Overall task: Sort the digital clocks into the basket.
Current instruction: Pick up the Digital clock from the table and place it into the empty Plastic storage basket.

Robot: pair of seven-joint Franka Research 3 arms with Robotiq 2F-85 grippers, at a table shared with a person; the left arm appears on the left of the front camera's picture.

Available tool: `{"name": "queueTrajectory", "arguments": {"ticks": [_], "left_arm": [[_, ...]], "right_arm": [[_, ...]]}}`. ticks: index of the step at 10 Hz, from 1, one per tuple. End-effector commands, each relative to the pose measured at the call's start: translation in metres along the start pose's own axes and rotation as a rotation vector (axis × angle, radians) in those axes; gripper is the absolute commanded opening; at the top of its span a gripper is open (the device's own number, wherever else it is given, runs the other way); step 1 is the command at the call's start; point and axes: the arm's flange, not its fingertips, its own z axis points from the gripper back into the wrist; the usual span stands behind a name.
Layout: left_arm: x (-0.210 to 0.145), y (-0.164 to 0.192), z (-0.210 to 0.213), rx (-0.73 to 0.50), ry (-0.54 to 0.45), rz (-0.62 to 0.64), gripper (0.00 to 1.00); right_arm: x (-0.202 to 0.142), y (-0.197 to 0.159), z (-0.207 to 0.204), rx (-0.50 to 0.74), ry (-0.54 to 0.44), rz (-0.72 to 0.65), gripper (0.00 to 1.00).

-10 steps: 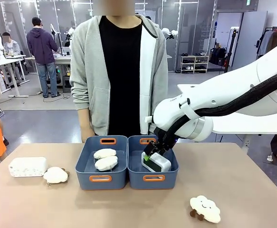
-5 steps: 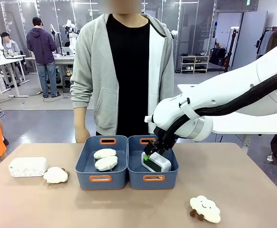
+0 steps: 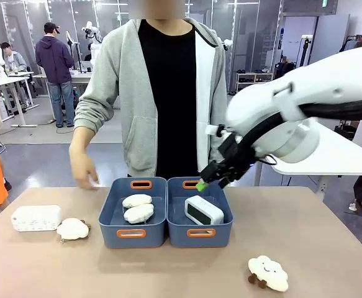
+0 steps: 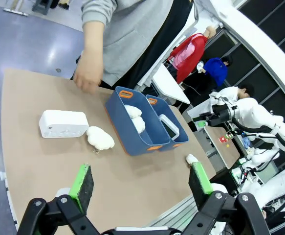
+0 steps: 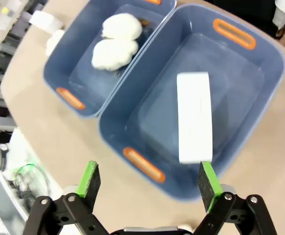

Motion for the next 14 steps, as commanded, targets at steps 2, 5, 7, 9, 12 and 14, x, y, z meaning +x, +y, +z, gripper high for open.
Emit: {"name": "queueTrajectory", "arguments": {"ticks": [2, 5, 7, 9, 12, 14], "left_arm": [[0.001, -0.001, 0.001, 0.003, 0.000, -0.004, 1.00], [0.001, -0.001, 0.001, 0.003, 0.000, -0.004, 1.00], [0.001, -0.001, 0.001, 0.003, 0.000, -0.004, 1.00], [0.001, -0.001, 0.001, 0.003, 0.000, -0.004, 1.00], [0.001, -0.001, 0.001, 0.003, 0.000, -0.004, 1.00], [0.001, -0.001, 0.001, 0.003, 0.000, -0.004, 1.00]], "right_arm": [[-0.062, -0.046, 0.067, 0.152, -0.116, -0.090, 1.00], [-0.157, -0.111, 0.133, 0.370, -0.317, -0.278, 1.00], [-0.220, -0.145, 0.152, 0.478, -0.387, -0.377, 1.00], [-0.256, -0.165, 0.151, 0.516, -0.452, -0.426, 1.00], [-0.255, -0.177, 0.133, 0.536, -0.453, -0.427, 1.00], [-0.267, -0.183, 0.156, 0.522, -0.439, -0.474, 1.00]]}}
